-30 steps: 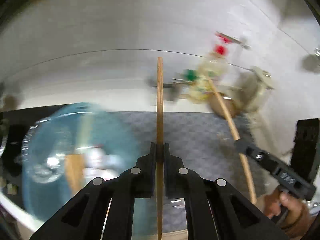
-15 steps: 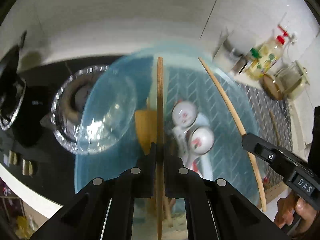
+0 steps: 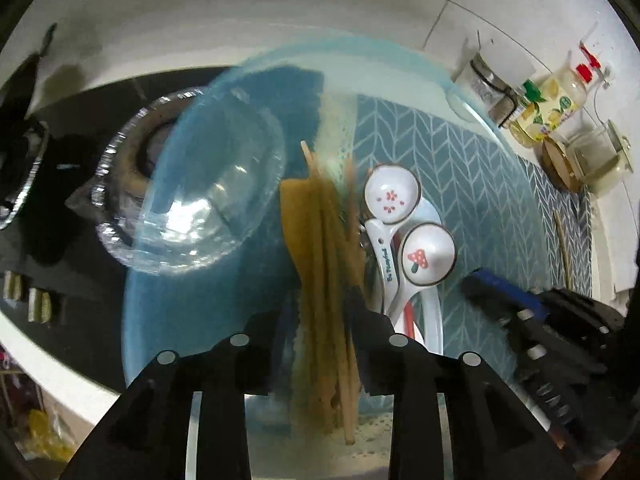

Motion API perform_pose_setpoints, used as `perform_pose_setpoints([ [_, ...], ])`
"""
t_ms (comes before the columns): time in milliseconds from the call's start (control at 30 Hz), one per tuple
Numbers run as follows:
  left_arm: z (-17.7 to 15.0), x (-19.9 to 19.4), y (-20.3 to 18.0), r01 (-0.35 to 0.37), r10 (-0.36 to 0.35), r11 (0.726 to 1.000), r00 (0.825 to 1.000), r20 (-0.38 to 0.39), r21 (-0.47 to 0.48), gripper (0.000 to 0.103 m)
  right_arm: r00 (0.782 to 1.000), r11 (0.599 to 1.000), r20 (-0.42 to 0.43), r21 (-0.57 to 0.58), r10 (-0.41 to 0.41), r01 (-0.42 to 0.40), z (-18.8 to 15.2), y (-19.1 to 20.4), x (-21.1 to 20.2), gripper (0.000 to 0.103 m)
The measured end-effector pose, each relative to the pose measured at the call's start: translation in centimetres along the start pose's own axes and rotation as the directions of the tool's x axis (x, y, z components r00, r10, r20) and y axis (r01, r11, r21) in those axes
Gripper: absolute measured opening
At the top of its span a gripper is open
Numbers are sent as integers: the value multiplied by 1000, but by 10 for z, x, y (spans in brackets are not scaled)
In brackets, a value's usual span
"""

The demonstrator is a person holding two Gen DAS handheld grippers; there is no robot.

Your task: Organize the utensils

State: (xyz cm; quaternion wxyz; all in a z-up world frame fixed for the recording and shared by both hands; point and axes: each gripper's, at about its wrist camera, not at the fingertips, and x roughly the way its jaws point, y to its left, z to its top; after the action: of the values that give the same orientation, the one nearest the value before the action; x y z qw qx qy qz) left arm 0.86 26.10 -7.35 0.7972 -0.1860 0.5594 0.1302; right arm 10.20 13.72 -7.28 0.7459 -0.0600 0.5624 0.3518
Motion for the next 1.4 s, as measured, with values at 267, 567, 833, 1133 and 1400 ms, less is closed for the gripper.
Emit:
perform_pose_setpoints([
  [267,4,-109,-115,167,-234,955,932,276,244,62,887,996,458,-23,-63,83,5,-93,-166,30],
  [567,-37,-4,-233,294,-310,929,950,42,226,63,943,950,205,231,-260,212,-92,-285,-127,30],
  [833,-78,63,-220,130,-129,991,990,-50,12,58,980,975,111,173,-163,143,-125,-314,-90,30],
  [1133,-85,97,-232,90,-90,995,996,-13,34,39,984,988,123,103,-132,119,-117,-333,-82,30],
  [1400,-85,104,-249,62,-65,995,997,34,76,14,973,983,141,6,-181,182,-105,-328,-70,30],
])
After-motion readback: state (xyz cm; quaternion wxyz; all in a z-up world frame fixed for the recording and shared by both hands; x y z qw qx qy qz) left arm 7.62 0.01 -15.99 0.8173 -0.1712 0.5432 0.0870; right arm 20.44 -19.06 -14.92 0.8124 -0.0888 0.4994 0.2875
